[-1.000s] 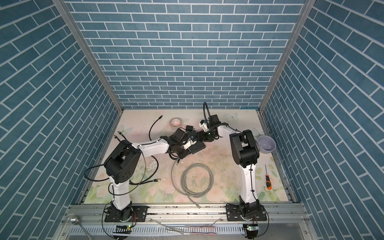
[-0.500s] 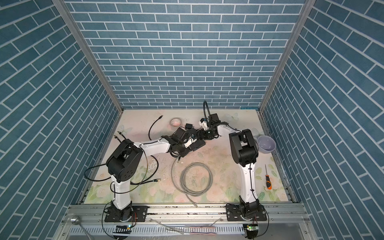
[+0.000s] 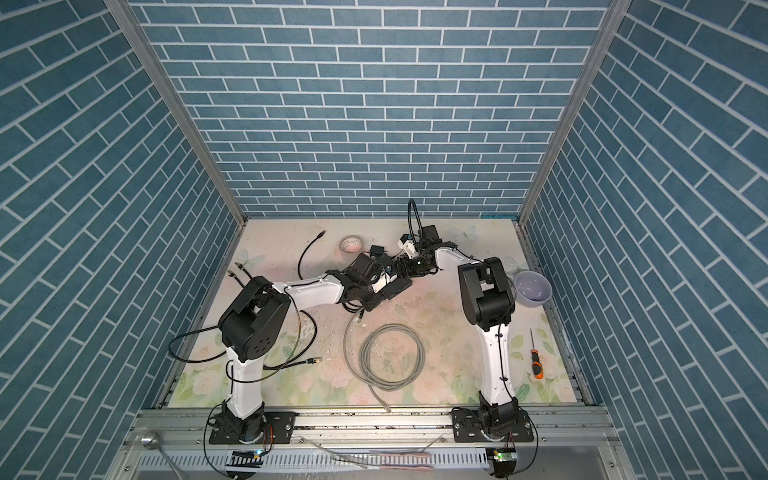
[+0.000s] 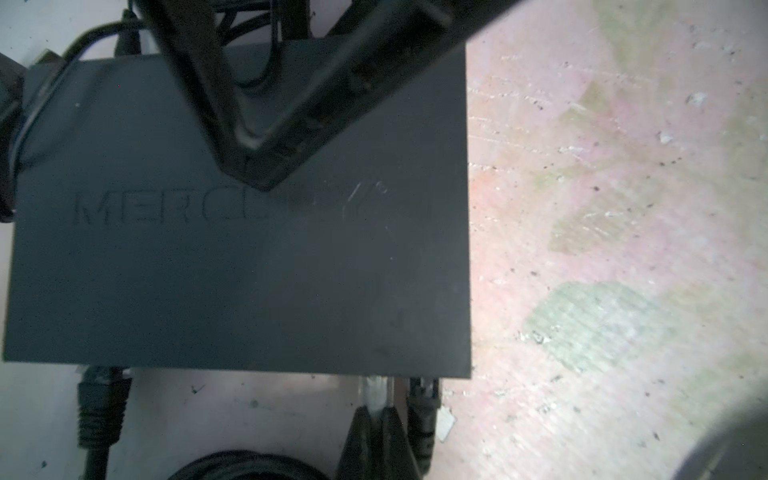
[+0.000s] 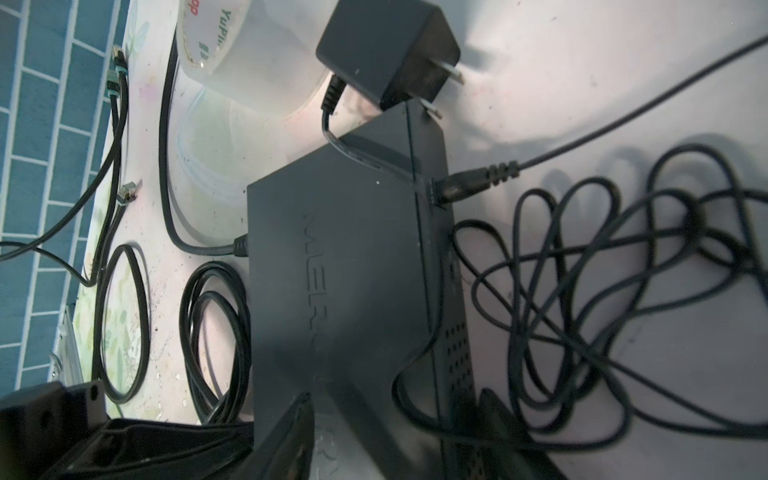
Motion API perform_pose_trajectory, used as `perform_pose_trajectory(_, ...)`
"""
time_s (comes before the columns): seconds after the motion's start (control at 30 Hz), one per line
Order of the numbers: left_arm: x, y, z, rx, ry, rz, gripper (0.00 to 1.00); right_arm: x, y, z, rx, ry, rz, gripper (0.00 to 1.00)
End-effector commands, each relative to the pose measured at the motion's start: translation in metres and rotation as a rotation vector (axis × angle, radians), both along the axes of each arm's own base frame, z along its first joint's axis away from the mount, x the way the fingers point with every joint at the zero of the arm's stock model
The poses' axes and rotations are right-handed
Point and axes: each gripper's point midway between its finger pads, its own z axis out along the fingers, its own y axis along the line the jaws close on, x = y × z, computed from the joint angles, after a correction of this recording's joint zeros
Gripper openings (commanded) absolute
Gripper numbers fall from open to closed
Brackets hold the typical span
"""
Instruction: Insert the plug into the switch port
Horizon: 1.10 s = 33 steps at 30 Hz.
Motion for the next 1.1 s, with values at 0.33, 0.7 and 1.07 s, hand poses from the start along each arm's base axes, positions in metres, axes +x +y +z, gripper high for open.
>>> perform_pose_trajectory(0.33, 0.050, -0.041, 0.040, -0.168, -0.198, 0.037, 0.00, -0.119, 0.013, -0.042, 0.087, 0.434, 0.179, 0.56)
perform_pose_trajectory(0.7, 0.057, -0.050, 0.041, -0.193, -0.210, 0.024, 0.00, -0.174, 0.026, -0.035, 0.129, 0.539, 0.295, 0.52)
perform_pose_trajectory(1.07, 0.064, -0.068, 0.048, -0.253, -0.244, -0.028, 0.00, -0.224, 0.041, -0.027, 0.158, 0.616, 0.437, 0.48)
